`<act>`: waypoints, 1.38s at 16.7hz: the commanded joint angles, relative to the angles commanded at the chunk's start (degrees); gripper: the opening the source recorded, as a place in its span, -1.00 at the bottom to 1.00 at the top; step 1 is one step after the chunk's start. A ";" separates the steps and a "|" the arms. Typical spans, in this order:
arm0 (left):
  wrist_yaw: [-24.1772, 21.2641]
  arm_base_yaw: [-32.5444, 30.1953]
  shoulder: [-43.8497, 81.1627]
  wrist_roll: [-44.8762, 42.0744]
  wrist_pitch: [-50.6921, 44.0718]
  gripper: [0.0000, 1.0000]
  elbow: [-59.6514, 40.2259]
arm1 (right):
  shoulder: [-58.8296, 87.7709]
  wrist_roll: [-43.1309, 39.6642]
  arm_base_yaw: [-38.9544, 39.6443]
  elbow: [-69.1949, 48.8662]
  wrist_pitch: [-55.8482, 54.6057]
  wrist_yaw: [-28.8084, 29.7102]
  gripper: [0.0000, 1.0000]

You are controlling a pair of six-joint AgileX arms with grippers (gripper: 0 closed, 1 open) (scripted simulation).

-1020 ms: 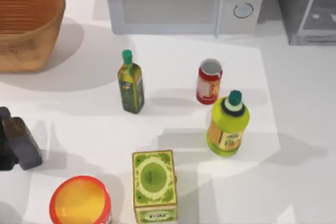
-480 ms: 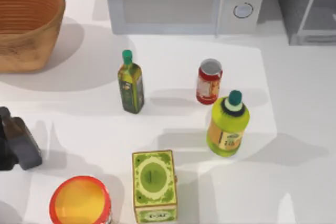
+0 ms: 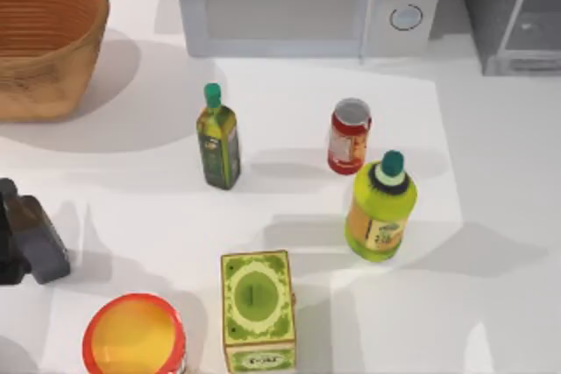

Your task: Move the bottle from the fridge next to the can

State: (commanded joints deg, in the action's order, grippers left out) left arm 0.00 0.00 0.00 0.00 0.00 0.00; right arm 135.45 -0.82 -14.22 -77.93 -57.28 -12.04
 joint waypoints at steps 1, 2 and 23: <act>0.00 0.00 0.00 0.00 0.00 1.00 0.00 | 0.00 0.00 0.00 0.00 0.00 0.00 -0.36; 0.00 0.00 0.00 0.00 0.00 1.00 0.00 | 0.00 0.00 0.00 0.00 0.00 0.00 -0.51; 0.00 0.00 0.00 0.00 0.00 1.00 0.00 | -6.98 0.15 -0.19 -1.46 8.38 -0.09 -1.00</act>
State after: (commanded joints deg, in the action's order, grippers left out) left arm 0.00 0.00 0.00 0.00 0.00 0.00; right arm 128.47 -0.67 -14.41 -79.39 -48.90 -12.13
